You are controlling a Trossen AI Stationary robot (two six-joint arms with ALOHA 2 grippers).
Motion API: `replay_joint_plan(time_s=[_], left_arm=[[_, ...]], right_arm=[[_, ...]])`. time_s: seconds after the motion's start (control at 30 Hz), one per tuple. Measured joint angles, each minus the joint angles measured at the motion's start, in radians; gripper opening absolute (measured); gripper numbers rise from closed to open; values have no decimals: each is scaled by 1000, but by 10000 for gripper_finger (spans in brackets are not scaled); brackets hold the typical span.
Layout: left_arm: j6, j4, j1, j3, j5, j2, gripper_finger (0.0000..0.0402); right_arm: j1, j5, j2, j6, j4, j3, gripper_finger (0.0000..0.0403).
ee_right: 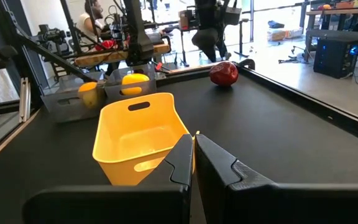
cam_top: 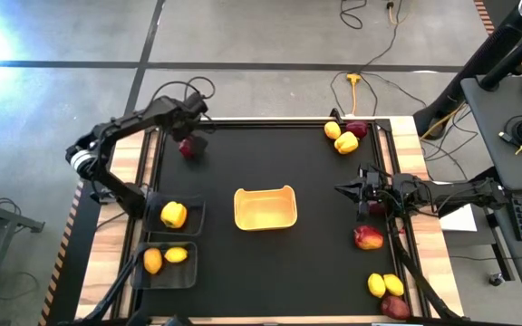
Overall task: Sort produce into baskets
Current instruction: Put the red apple into the yellow bin
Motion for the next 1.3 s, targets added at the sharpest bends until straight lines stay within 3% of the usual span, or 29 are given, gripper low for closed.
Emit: replay_joint_plan(time_s=[0.5, 0.87, 1.13, 1.3], left_arm=[[80, 229, 1, -119, -14, 11, 379], [16, 244, 19, -125, 16, 191, 377], [-14, 244, 13, -123, 24, 224, 306], [-64, 213, -30, -126, 68, 127, 302]], right_arm=[[0, 0, 0, 0, 0, 0, 9], [0, 0, 0, 0, 0, 0, 9], [0, 0, 0, 0, 0, 0, 9], [0, 0, 0, 0, 0, 0, 9]])
